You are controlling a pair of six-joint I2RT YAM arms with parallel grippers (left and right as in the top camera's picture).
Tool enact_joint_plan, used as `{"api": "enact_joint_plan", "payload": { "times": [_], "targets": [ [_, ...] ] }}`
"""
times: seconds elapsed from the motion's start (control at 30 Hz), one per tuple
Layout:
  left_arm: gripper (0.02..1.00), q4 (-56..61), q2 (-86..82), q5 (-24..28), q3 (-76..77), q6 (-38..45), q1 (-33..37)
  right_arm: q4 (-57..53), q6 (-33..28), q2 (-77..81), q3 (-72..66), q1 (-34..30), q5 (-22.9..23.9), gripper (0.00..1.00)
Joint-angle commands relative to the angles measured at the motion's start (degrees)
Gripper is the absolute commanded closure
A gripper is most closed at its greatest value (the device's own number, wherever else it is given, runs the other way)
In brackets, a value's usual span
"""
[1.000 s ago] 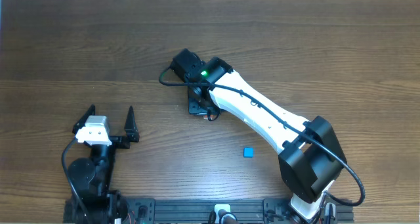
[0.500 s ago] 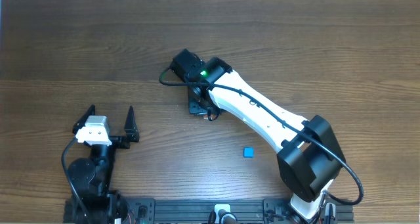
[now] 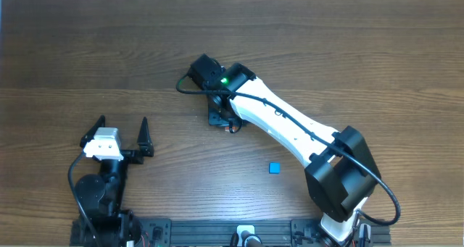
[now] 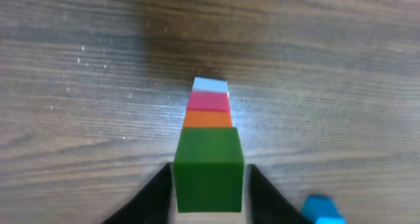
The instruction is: Stack Cubes
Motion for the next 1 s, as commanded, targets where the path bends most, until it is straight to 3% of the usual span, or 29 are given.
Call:
{"api": "enact_joint_plan", "payload": {
  "times": [0.03, 0.1, 0.13, 0.17, 0.53, 0.7, 1.0],
  "targets": [
    [0.018, 0.11, -0.42, 0.55, -0.37, 0.83, 0.31, 0.09, 0.17, 1.03, 0.61, -0.31, 0.87, 0.29],
    [0.018, 0.11, -0.42, 0.55, -0.37, 0.83, 0.31, 0.11, 0.2, 1.03, 0.61, -0.31, 0.85, 0.169],
    [0.018, 0.11, -0.42, 0.55, -0.37, 0.83, 0.31, 0.11, 0.17, 1.03, 0.61, -0.31, 0.85, 0.047],
    [0.018, 0.11, -0.42, 0.55, -0.37, 0.83, 0.31, 0.11, 0.17, 1.03, 0.61, -0.31, 0.85, 0.007],
    [0.018, 0.11, -0.42, 0.55, -0.37, 0.83, 0.31, -0.13, 0.13, 0.15, 0.85, -0.9, 0.52, 0.007],
    [0.018, 0.11, -0.42, 0.55, -0.37, 0.83, 0.31, -1.03, -3.26, -4.72, 1.97, -1.51, 0.46, 0.007],
    [0.02, 0.11, -0.42, 0.55, -0.37, 0.83, 0.31, -12.11, -7.85, -18.36, 1.84, -2.36, 0.52, 0.007]
  ]
}}
